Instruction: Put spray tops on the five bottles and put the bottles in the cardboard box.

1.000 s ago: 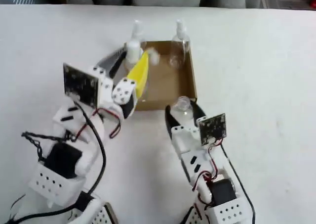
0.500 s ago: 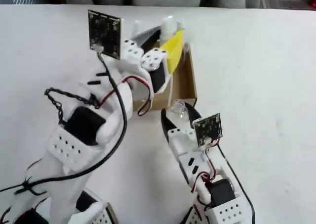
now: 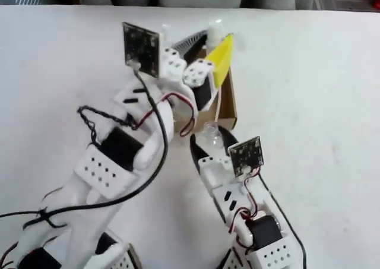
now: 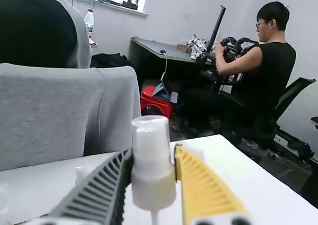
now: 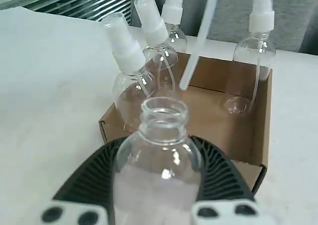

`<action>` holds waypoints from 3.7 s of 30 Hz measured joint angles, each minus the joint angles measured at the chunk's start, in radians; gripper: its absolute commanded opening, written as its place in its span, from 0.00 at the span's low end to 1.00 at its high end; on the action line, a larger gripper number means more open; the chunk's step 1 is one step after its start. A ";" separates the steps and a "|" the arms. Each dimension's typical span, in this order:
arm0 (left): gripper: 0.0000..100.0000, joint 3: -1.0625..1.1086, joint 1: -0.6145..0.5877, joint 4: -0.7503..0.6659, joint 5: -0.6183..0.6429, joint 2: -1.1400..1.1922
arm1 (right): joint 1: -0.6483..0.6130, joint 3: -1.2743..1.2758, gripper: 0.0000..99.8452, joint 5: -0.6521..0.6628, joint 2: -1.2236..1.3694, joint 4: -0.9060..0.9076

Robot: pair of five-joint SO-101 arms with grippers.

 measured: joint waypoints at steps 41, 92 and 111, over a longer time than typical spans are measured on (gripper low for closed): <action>0.02 0.411 0.081 0.020 0.057 -0.130 | 0.023 0.000 0.02 0.000 0.000 0.002; 0.02 0.671 0.141 -0.109 -0.043 -0.264 | 0.058 0.000 0.02 0.003 0.002 0.028; 0.04 0.671 0.141 -0.109 -0.052 -0.262 | 0.058 0.000 0.02 0.003 0.002 0.028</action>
